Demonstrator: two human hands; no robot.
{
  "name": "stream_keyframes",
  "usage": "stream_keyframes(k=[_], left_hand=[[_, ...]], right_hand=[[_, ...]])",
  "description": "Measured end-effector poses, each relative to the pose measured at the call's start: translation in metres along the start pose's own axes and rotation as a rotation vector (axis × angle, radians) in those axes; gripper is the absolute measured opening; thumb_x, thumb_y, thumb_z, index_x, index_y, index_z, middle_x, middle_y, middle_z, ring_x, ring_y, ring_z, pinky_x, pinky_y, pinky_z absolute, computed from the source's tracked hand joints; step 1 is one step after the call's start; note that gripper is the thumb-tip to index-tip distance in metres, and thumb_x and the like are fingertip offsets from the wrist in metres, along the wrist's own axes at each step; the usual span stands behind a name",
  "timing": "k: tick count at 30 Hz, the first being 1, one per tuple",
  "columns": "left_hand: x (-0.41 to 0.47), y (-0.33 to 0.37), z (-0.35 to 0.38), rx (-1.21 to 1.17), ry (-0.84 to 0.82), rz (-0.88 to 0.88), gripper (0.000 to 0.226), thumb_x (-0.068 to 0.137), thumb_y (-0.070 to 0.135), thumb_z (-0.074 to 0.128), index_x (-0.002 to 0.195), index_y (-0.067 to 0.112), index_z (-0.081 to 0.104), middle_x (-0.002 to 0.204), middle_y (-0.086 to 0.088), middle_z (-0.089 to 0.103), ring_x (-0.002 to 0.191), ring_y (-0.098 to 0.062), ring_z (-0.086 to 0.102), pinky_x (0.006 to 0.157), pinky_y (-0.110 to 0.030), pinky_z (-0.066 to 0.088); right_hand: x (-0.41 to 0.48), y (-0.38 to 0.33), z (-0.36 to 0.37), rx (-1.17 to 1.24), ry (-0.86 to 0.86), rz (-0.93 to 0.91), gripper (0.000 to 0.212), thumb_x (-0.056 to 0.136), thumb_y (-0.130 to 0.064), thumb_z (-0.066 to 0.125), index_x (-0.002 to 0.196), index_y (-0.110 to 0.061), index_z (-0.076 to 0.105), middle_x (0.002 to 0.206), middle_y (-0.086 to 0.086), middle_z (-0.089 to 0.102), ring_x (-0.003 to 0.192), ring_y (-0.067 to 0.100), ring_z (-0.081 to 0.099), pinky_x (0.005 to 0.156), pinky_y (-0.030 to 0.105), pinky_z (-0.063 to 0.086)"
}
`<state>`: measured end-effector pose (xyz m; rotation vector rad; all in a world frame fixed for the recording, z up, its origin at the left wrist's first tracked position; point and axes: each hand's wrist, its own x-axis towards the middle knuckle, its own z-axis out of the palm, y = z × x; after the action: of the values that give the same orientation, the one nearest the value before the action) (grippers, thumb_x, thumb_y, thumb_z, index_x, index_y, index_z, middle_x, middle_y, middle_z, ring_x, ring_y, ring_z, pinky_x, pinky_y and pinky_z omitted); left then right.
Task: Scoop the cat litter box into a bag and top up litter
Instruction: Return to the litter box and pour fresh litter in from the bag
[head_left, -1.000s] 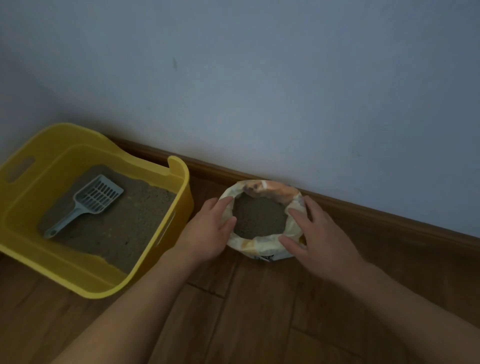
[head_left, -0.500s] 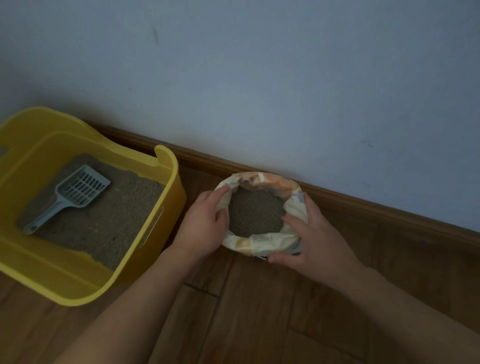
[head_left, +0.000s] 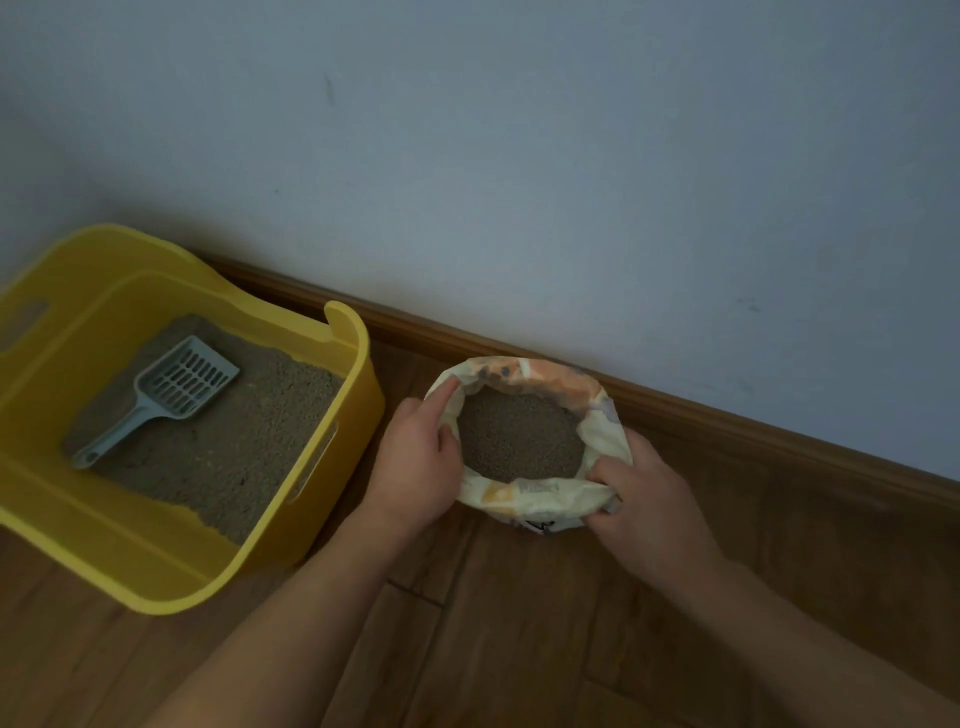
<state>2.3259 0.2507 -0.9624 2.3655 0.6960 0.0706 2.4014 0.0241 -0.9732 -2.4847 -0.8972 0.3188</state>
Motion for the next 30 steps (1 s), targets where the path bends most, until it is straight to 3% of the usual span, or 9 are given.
stream_keyframes(k=[3, 8, 11, 13, 16, 19, 23, 26, 30], left_hand=[[-0.003, 0.005, -0.002, 0.011, 0.039, -0.025, 0.056, 0.098, 0.012, 0.044, 0.151, 0.025, 0.033, 0.106, -0.002, 0.049, 0.086, -0.008, 0.046, 0.077, -0.022, 0.036], [-0.009, 0.009, -0.007, -0.006, 0.077, -0.070, 0.057, 0.097, 0.011, 0.044, 0.151, 0.025, 0.032, 0.106, -0.002, 0.049, 0.091, -0.014, 0.049, 0.079, -0.027, 0.041], [-0.012, 0.011, -0.009, -0.018, 0.096, -0.088, 0.057, 0.098, 0.012, 0.044, 0.152, 0.024, 0.031, 0.106, 0.000, 0.049, 0.091, -0.010, 0.046, 0.080, -0.025, 0.037], [-0.013, 0.013, -0.011, -0.025, 0.109, -0.094, 0.057, 0.097, 0.013, 0.045, 0.152, 0.024, 0.031, 0.107, 0.001, 0.049, 0.093, -0.010, 0.046, 0.081, -0.026, 0.038], [-0.017, 0.013, -0.012, -0.055, 0.122, -0.125, 0.058, 0.097, 0.015, 0.046, 0.152, 0.025, 0.031, 0.109, 0.003, 0.048, 0.097, -0.013, 0.050, 0.086, -0.034, 0.048], [-0.022, 0.016, -0.017, -0.088, 0.138, -0.146, 0.058, 0.096, 0.016, 0.046, 0.152, 0.026, 0.032, 0.113, 0.006, 0.043, 0.102, -0.015, 0.051, 0.092, -0.040, 0.050], [-0.030, 0.020, -0.025, -0.131, 0.146, -0.175, 0.058, 0.097, 0.016, 0.047, 0.152, 0.028, 0.030, 0.115, 0.009, 0.037, 0.103, -0.008, 0.046, 0.093, -0.032, 0.048], [-0.036, 0.024, -0.034, -0.163, 0.140, -0.195, 0.060, 0.097, 0.019, 0.047, 0.151, 0.034, 0.029, 0.116, 0.011, 0.039, 0.099, -0.014, 0.058, 0.084, -0.042, 0.057], [-0.042, 0.035, -0.049, -0.168, 0.130, -0.175, 0.061, 0.093, 0.023, 0.046, 0.149, 0.039, 0.027, 0.122, 0.003, 0.051, 0.093, -0.023, 0.064, 0.079, -0.050, 0.058]], right_hand=[[-0.002, 0.000, 0.000, 0.021, 0.030, -0.036, 0.020, 0.071, -0.012, 0.080, 0.069, -0.015, 0.061, 0.117, 0.009, 0.060, 0.078, 0.013, 0.054, 0.054, 0.014, 0.029], [-0.001, -0.001, -0.001, 0.059, 0.091, -0.064, 0.019, 0.070, -0.008, 0.079, 0.065, -0.013, 0.061, 0.120, 0.003, 0.062, 0.082, -0.001, 0.044, 0.056, 0.002, 0.025], [0.001, -0.005, -0.005, 0.077, 0.165, -0.085, 0.022, 0.065, -0.002, 0.078, 0.062, -0.010, 0.058, 0.113, 0.002, 0.064, 0.078, 0.004, 0.050, 0.050, 0.016, 0.040], [0.002, -0.008, -0.010, 0.083, 0.217, -0.113, 0.027, 0.062, 0.003, 0.078, 0.059, -0.008, 0.054, 0.105, 0.003, 0.065, 0.076, 0.010, 0.053, 0.048, 0.023, 0.041], [0.004, -0.010, -0.015, 0.112, 0.260, -0.150, 0.030, 0.056, 0.010, 0.076, 0.059, -0.007, 0.051, 0.098, 0.005, 0.065, 0.080, 0.011, 0.054, 0.053, 0.015, 0.031], [0.006, -0.015, -0.021, 0.140, 0.296, -0.181, 0.033, 0.052, 0.014, 0.074, 0.060, -0.006, 0.049, 0.095, 0.007, 0.064, 0.081, 0.011, 0.052, 0.058, 0.008, 0.033], [0.010, -0.027, -0.034, 0.150, 0.341, -0.212, 0.031, 0.049, 0.015, 0.073, 0.061, -0.004, 0.051, 0.087, 0.000, 0.057, 0.077, 0.013, 0.049, 0.056, 0.017, 0.036], [0.009, -0.035, -0.044, 0.129, 0.360, -0.230, 0.031, 0.048, 0.014, 0.072, 0.060, -0.005, 0.049, 0.081, -0.004, 0.050, 0.071, 0.008, 0.040, 0.056, 0.013, 0.034], [0.007, -0.050, -0.064, 0.125, 0.427, -0.288, 0.021, 0.051, 0.004, 0.061, 0.061, -0.008, 0.047, 0.078, -0.009, 0.041, 0.067, 0.005, 0.032, 0.055, 0.008, 0.029]])
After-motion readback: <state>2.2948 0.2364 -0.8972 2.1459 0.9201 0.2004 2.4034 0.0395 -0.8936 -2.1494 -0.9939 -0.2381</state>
